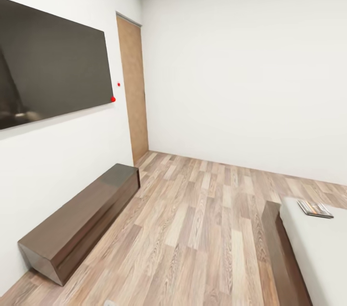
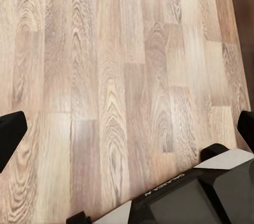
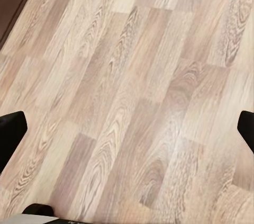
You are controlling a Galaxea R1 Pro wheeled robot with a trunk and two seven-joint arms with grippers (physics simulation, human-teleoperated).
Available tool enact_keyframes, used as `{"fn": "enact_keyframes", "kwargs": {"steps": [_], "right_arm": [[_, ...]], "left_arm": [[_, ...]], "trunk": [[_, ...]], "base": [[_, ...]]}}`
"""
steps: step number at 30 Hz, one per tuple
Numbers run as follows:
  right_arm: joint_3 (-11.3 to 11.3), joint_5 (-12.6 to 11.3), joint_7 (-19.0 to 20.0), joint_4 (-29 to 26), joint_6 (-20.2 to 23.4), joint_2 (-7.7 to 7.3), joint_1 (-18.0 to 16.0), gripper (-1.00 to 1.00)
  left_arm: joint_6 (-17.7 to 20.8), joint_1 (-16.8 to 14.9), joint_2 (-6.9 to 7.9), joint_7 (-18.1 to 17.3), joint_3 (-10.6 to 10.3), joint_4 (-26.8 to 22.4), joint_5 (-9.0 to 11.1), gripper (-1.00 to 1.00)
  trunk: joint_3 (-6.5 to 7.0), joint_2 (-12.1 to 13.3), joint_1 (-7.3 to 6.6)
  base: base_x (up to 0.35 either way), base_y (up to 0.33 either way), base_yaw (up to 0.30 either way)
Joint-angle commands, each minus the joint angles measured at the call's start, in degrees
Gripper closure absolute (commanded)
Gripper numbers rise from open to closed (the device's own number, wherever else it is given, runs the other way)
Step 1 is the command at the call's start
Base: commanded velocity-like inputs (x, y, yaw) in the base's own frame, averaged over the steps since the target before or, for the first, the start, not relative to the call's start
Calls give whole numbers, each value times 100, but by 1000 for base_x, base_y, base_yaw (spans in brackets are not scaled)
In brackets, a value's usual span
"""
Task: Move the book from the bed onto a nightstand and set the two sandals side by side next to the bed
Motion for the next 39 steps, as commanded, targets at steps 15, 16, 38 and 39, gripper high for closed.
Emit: {"fn": "enact_keyframes", "kwargs": {"steps": [15, 16, 38, 39], "right_arm": [[-46, 61, 26, 5, -32, 2, -2, -100], [-46, 61, 26, 5, -32, 2, -2, -100], [-46, 61, 26, 5, -32, 2, -2, -100], [-46, 61, 26, 5, -32, 2, -1, -100]], "left_arm": [[-25, -2, 1, -4, 49, 2, -60, -100], [-25, -2, 1, -6, 49, 2, -60, -100], [-25, -2, 1, -2, 53, 0, -60, -100], [-25, -2, 1, -2, 51, 2, -60, -100]], "trunk": [[-2, -3, 5], [-2, -3, 5], [27, -3, 5], [29, -3, 5]], "base": [[303, 0, -29], [292, 0, -120], [106, 0, -142], [1, 0, -144]]}}
